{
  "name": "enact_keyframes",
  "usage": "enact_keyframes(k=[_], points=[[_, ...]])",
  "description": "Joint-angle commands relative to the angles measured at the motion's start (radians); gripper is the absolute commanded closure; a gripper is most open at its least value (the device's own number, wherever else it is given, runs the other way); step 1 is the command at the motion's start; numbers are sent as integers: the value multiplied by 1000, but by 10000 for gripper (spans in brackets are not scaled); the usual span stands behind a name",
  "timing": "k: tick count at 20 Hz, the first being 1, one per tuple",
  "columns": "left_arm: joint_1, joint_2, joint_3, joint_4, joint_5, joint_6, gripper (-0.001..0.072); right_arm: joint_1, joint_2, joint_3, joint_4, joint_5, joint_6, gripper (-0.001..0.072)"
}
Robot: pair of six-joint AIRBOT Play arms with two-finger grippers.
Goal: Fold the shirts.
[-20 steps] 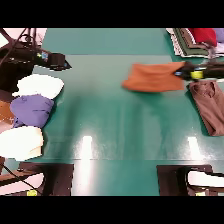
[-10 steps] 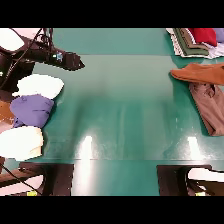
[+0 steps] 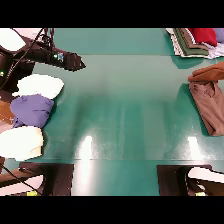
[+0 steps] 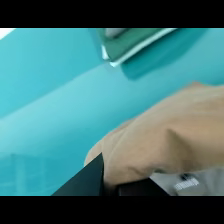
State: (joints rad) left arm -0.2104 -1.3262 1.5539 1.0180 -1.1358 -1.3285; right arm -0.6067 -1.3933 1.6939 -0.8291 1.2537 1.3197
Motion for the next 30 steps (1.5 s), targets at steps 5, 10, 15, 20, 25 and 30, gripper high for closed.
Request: enact_keyframes(k=[5,10,15,20,25,30], points=[[-1,0,0,1,-24,2,683,-107,211,-301,-238,80,0,696],[-1,0,0,7,-28,23,682,-188,317,-509,-388,115,1,662],[-1,0,0,7,-57,27,682,-279,355,-539,-445,153,81,115],[-1,0,0,7,-53,27,682,-125,392,-465,-217,156,97,118],[-1,0,0,-5,-65,19,681,277,418,-454,-161,100,95,261],[-1,0,0,-5,-18,20,682,589,417,-454,-169,37,89,695]])
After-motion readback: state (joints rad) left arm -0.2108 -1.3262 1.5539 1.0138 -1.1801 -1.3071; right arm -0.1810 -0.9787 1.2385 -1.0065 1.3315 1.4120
